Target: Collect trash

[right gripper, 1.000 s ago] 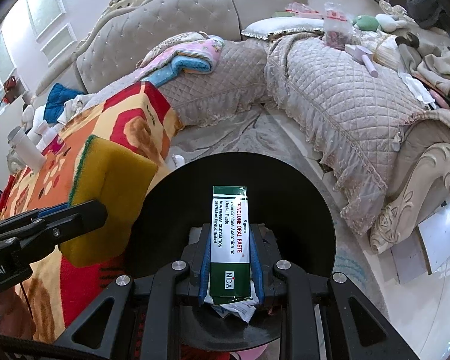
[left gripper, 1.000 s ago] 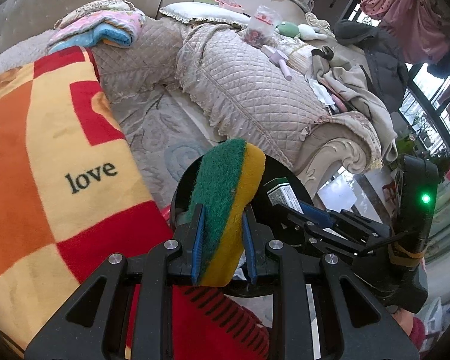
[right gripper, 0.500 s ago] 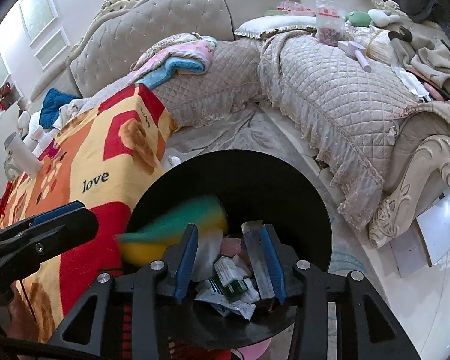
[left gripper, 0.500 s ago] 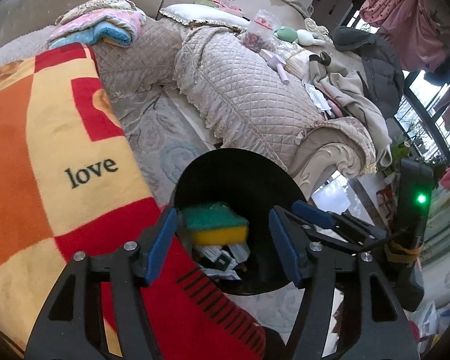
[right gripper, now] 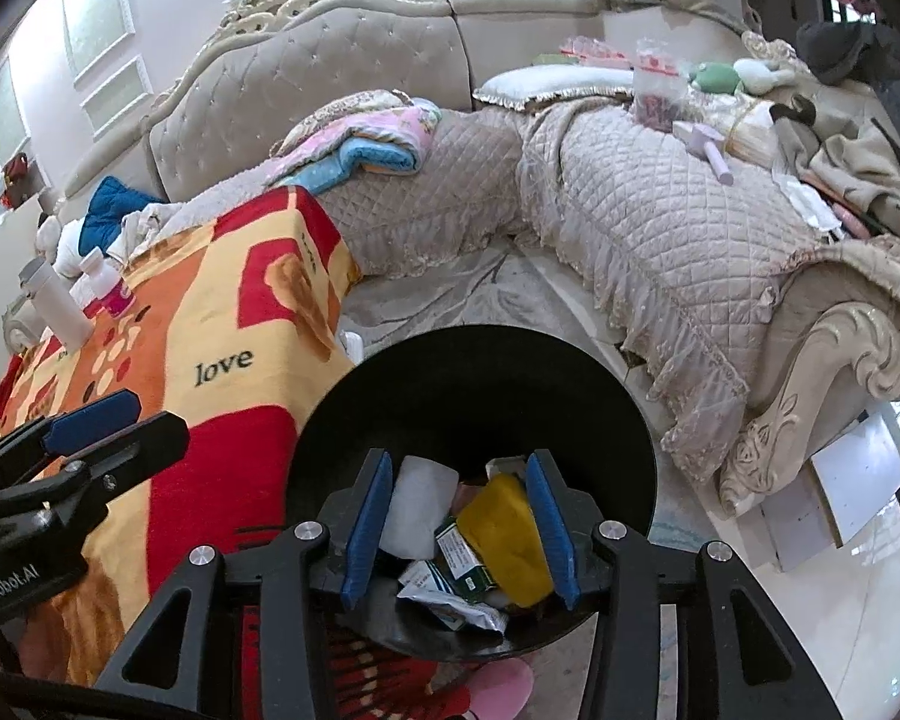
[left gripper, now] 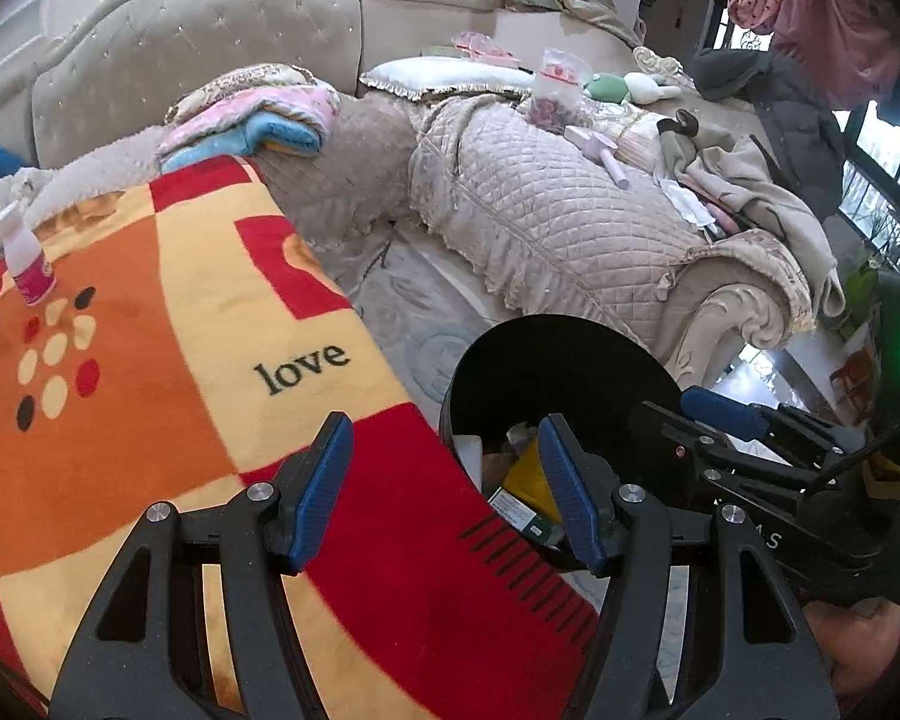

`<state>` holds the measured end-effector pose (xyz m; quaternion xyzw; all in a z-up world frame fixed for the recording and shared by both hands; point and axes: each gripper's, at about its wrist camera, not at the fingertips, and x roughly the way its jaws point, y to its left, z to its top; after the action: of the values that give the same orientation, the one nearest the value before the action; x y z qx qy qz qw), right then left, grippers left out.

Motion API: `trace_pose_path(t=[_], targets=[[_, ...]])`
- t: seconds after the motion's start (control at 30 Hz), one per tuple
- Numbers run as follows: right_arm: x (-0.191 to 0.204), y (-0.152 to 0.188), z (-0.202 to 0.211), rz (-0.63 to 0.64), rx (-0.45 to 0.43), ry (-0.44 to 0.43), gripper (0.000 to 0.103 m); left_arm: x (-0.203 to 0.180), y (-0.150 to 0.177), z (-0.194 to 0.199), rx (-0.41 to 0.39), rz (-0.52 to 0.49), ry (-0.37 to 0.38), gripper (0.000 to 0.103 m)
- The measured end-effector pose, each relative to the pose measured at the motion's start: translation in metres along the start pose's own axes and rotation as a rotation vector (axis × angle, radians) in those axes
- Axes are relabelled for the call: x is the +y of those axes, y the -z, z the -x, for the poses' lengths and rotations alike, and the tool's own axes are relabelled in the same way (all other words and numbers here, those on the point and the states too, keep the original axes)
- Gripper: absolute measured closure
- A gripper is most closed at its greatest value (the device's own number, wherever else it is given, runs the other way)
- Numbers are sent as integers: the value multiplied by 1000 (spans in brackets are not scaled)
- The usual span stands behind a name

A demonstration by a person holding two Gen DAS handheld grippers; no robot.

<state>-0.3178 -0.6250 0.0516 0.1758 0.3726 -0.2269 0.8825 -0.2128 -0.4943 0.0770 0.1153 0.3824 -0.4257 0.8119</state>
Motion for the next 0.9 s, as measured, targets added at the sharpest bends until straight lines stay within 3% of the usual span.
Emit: trace_pose_path(t=[0.1, 0.7, 0.9], targets=[[5, 1, 8, -2, -28, 3, 37, 2, 2, 8, -23, 3, -20, 40], [29, -1, 37, 1, -100, 5, 36, 20, 13, 41, -106, 50, -92, 40], [35, -3, 43, 9, -116, 10, 30, 23, 16, 46, -117, 56, -102, 40]])
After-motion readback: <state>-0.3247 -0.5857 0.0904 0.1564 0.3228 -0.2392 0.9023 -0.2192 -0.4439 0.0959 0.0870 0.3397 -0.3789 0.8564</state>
